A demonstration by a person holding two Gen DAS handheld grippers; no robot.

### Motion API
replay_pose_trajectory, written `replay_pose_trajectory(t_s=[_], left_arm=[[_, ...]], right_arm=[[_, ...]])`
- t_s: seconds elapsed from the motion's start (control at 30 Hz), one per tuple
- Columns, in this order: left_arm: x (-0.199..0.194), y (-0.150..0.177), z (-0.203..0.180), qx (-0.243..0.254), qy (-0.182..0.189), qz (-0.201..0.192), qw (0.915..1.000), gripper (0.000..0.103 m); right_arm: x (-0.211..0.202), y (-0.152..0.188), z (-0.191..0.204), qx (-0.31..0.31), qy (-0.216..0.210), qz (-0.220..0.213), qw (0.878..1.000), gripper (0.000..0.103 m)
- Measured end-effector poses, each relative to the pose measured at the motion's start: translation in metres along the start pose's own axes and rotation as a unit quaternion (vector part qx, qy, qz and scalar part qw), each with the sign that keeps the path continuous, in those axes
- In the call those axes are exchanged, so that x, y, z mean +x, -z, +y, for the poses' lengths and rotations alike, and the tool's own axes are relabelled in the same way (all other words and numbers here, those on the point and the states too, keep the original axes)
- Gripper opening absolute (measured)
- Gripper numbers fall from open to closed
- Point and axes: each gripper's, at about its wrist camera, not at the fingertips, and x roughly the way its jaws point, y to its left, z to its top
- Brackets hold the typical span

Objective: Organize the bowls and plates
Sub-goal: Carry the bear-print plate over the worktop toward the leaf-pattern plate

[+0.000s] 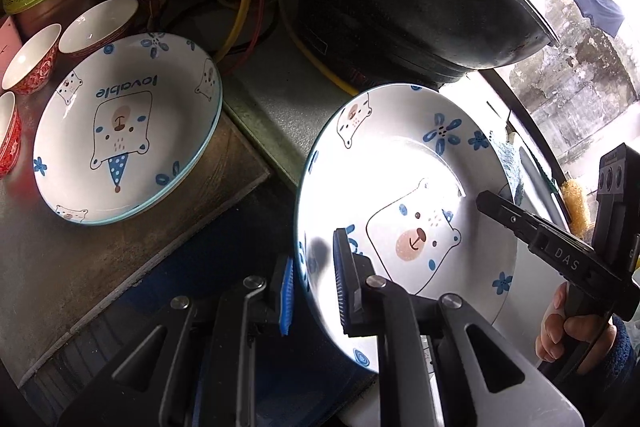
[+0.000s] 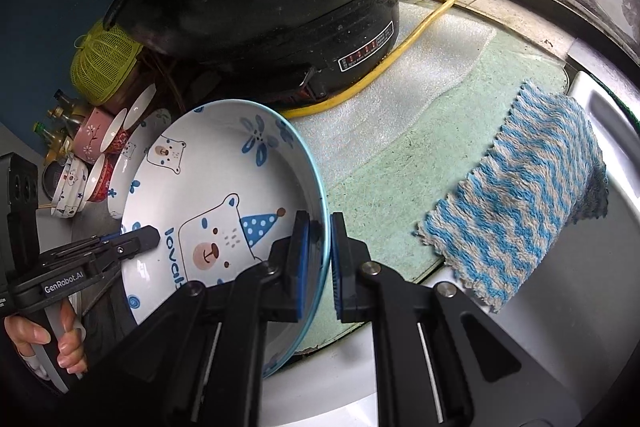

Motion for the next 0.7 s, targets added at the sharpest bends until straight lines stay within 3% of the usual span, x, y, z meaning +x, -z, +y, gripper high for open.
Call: replay_pose_trajectory(t_s=[0.7], left_arm=[[-0.071,0.031,0.093,-0.081,-0.04,-0.052,0.9945,0.016]], right_arm=[[0.019,-0.001,0.101,-0.092,-0.042,0.015,0.995,0.011]])
